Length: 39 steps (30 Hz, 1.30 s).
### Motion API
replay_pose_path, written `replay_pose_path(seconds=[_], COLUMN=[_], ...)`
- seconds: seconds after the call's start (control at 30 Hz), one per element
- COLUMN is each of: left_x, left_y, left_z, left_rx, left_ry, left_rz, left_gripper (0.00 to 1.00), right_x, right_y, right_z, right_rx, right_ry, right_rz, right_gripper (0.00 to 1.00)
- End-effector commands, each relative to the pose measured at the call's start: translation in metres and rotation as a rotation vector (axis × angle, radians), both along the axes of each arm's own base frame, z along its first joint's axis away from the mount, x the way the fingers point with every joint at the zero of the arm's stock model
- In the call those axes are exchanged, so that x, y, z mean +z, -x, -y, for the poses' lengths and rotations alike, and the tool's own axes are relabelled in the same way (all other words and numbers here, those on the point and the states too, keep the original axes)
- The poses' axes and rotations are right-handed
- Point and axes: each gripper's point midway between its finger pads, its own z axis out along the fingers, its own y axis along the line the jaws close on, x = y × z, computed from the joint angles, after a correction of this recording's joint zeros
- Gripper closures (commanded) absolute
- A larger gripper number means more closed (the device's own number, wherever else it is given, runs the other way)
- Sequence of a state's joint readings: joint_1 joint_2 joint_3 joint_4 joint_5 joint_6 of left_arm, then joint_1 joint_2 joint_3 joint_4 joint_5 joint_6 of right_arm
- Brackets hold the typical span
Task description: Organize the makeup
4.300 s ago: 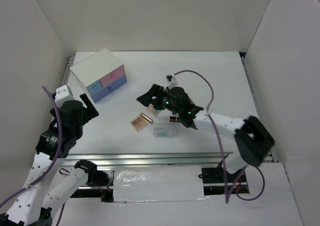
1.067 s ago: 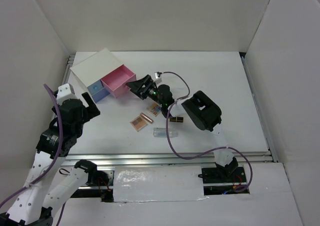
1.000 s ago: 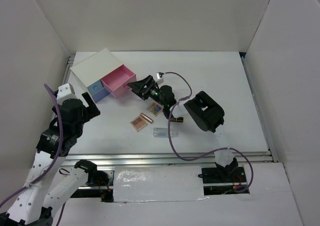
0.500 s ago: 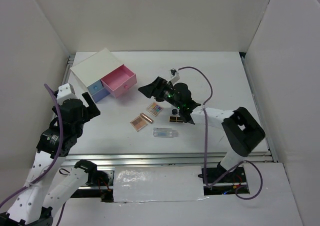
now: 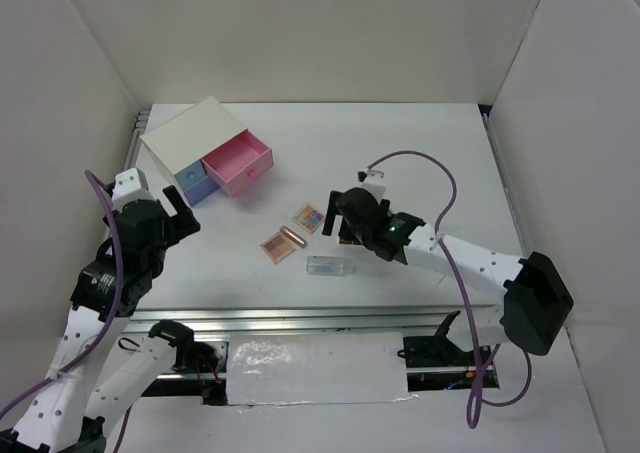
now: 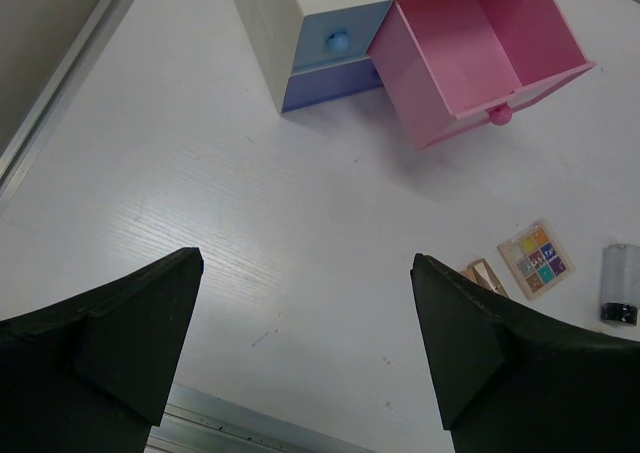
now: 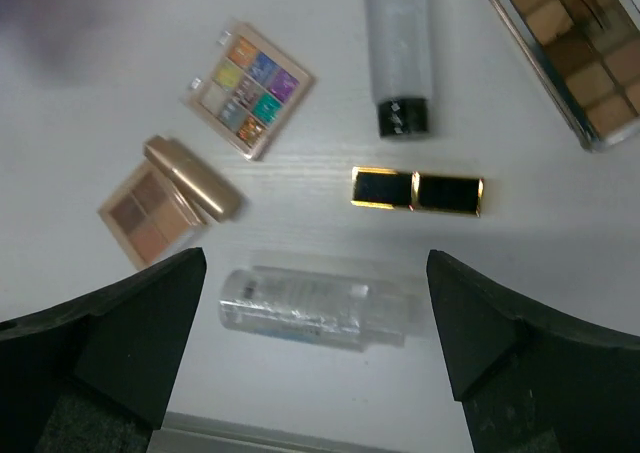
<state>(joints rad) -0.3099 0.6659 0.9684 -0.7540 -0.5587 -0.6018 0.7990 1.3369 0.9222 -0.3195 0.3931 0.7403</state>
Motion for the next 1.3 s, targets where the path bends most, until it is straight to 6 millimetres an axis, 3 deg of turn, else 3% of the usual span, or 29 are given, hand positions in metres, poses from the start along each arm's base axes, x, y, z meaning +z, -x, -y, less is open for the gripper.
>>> replay_pose_path(seconds=[0.0, 0.2, 0.3, 0.43, 0.67, 1.13, 1.23, 1.27], left_x=[0.013, 0.012, 0.012, 0.013, 0.018, 0.023, 0.023, 0.024], left_y=[-0.005, -0.006, -0.006, -0.005, -0.001, 0.003, 0.004, 0.005], left_z=[0.002, 0.002, 0.003, 0.003, 0.003, 0.007, 0.008, 0.008], left_rx=[-0.014, -0.014, -0.023, -0.025, -0.033, -0.055, -0.057, -0.057], left_ry=[0.002, 0.002, 0.002, 0.001, 0.008, 0.015, 0.017, 0.016], left_rz=[0.043, 0.042, 0.041, 0.043, 0.069, 0.096, 0.097, 0.099], left_gripper=[0.01, 0.0, 0.01, 0.01, 0.01, 0.01, 0.01, 0.01], right_x=[0.008, 0.005, -0.002, -0.024, -0.058, -0.121, -0.13, -0.133], right_y=[0.02, 0.036, 0.036, 0.031, 0.05, 0.058, 0.062, 0.065], right_z=[0.036, 0.005, -0.002, -0.02, -0.033, -0.035, -0.033, -0.029], right_rx=[-0.231, -0.348, -0.407, -0.467, -0.54, -0.577, -0.573, -0.572], right_ry=[0.106, -0.235, -0.301, -0.238, -0.125, -0.13, -0.113, -0.107], right_rz=[0.026, -0.046, -0.027, -0.112, -0.172, -0.311, -0.33, -0.333], right_gripper=[0.0, 0.0, 0.0, 0.0, 0.0, 0.01, 0.04, 0.13])
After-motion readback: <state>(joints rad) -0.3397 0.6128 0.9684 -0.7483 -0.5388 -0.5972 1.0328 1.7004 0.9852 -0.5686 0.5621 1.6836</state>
